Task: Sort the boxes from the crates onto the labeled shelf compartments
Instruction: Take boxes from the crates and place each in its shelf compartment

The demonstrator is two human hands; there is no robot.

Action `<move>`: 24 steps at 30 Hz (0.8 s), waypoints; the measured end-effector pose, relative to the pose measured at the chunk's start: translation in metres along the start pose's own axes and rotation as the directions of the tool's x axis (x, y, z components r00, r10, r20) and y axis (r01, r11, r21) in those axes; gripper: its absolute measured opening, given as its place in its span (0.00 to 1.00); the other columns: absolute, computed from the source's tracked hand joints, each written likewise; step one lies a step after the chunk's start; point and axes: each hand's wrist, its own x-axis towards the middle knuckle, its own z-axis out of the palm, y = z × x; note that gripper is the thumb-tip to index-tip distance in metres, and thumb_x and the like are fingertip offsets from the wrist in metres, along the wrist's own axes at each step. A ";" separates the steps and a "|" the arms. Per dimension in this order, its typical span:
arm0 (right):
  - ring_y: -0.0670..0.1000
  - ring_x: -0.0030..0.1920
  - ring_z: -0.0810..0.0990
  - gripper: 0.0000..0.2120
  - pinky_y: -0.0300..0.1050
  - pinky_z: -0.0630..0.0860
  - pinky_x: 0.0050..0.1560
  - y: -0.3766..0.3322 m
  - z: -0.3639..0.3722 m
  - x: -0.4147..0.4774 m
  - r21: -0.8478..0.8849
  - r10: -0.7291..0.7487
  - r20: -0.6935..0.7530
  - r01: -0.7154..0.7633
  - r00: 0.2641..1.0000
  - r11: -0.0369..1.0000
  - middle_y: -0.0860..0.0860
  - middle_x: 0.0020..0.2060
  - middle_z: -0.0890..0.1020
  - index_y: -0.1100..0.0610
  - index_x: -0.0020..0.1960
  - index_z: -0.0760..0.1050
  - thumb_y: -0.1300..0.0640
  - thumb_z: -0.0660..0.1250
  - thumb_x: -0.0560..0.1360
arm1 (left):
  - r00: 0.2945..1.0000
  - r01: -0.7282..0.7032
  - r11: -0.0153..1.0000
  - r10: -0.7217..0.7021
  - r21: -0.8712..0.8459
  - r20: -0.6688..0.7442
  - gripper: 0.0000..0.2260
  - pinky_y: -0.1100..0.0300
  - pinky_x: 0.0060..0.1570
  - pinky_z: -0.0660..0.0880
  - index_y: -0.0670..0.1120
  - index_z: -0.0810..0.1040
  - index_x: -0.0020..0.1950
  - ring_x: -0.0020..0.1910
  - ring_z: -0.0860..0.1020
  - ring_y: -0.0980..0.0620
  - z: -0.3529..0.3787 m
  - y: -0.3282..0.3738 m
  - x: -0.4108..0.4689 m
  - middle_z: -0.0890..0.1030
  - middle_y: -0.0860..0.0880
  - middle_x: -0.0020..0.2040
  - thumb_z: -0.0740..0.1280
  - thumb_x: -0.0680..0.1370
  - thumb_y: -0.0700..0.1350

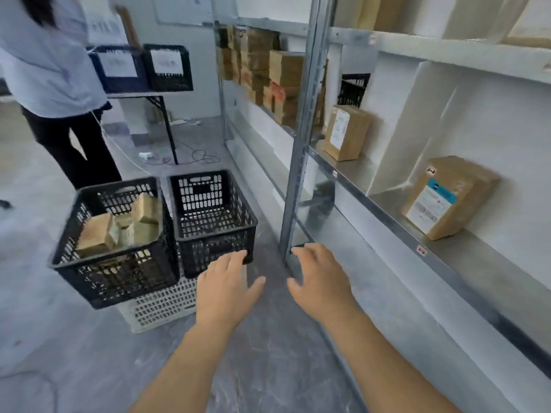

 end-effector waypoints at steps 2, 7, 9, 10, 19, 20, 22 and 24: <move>0.52 0.69 0.65 0.26 0.46 0.68 0.64 -0.029 0.015 0.031 0.000 -0.039 0.012 0.039 0.999 0.999 0.51 0.68 0.66 0.53 0.72 0.65 0.50 0.64 0.76 | 0.999 0.043 0.999 -0.043 0.016 0.001 0.28 0.53 0.64 0.64 0.51 0.64 0.73 0.68 0.68 0.50 -0.009 -0.034 0.018 0.69 0.53 0.70 0.64 0.76 0.60; 0.53 0.69 0.66 0.27 0.47 0.69 0.64 -0.102 0.055 0.098 0.007 -0.149 0.047 0.149 0.988 0.989 0.51 0.68 0.65 0.53 0.73 0.64 0.49 0.64 0.76 | 0.988 0.156 0.986 -0.155 0.060 -0.020 0.29 0.52 0.65 0.64 0.52 0.64 0.73 0.68 0.68 0.50 -0.037 -0.117 0.056 0.69 0.53 0.70 0.64 0.75 0.61; 0.52 0.69 0.65 0.27 0.47 0.69 0.64 -0.129 0.071 0.118 0.022 -0.201 0.076 0.200 0.977 0.980 0.51 0.68 0.65 0.53 0.73 0.63 0.49 0.64 0.76 | 0.977 0.214 0.974 -0.213 0.079 -0.028 0.29 0.53 0.66 0.63 0.53 0.63 0.73 0.69 0.67 0.51 -0.046 -0.146 0.065 0.69 0.54 0.70 0.63 0.75 0.61; 0.52 0.69 0.65 0.27 0.47 0.69 0.64 -0.142 0.077 0.127 0.029 -0.227 0.089 0.225 0.970 0.974 0.52 0.69 0.65 0.53 0.72 0.64 0.50 0.64 0.76 | 0.970 0.243 0.967 -0.241 0.080 -0.033 0.29 0.53 0.66 0.63 0.53 0.63 0.73 0.69 0.66 0.51 -0.050 -0.158 0.068 0.68 0.54 0.70 0.63 0.75 0.62; 0.52 0.68 0.66 0.25 0.45 0.70 0.61 -0.204 0.134 0.218 0.071 -0.392 0.178 0.386 0.903 0.920 0.51 0.67 0.67 0.54 0.72 0.65 0.51 0.64 0.76 | 0.901 0.432 0.901 -0.430 0.035 -0.065 0.28 0.53 0.66 0.63 0.53 0.64 0.73 0.69 0.66 0.51 -0.047 -0.240 0.110 0.69 0.54 0.70 0.64 0.75 0.60; 0.52 0.68 0.66 0.25 0.45 0.71 0.62 -0.209 0.141 0.231 0.084 -0.410 0.186 0.401 0.893 0.912 0.51 0.66 0.67 0.54 0.71 0.65 0.51 0.64 0.76 | 0.892 0.450 0.892 -0.447 0.045 -0.063 0.28 0.53 0.66 0.63 0.53 0.64 0.73 0.69 0.66 0.51 -0.045 -0.249 0.118 0.69 0.54 0.70 0.64 0.75 0.61; 0.52 0.68 0.66 0.25 0.45 0.70 0.63 -0.220 0.155 0.260 0.116 -0.438 0.195 0.423 0.878 0.899 0.51 0.67 0.66 0.54 0.72 0.65 0.51 0.64 0.76 | 0.878 0.479 0.875 -0.476 0.073 -0.055 0.28 0.52 0.66 0.63 0.53 0.63 0.73 0.69 0.66 0.50 -0.045 -0.267 0.139 0.69 0.53 0.70 0.63 0.76 0.61; 0.51 0.68 0.66 0.25 0.45 0.71 0.64 -0.231 0.167 0.293 0.147 -0.458 0.194 0.436 0.867 0.888 0.51 0.67 0.67 0.54 0.72 0.65 0.51 0.64 0.76 | 0.867 0.499 0.861 -0.496 0.097 -0.054 0.28 0.52 0.66 0.64 0.53 0.63 0.73 0.69 0.66 0.50 -0.047 -0.284 0.164 0.69 0.53 0.70 0.63 0.76 0.61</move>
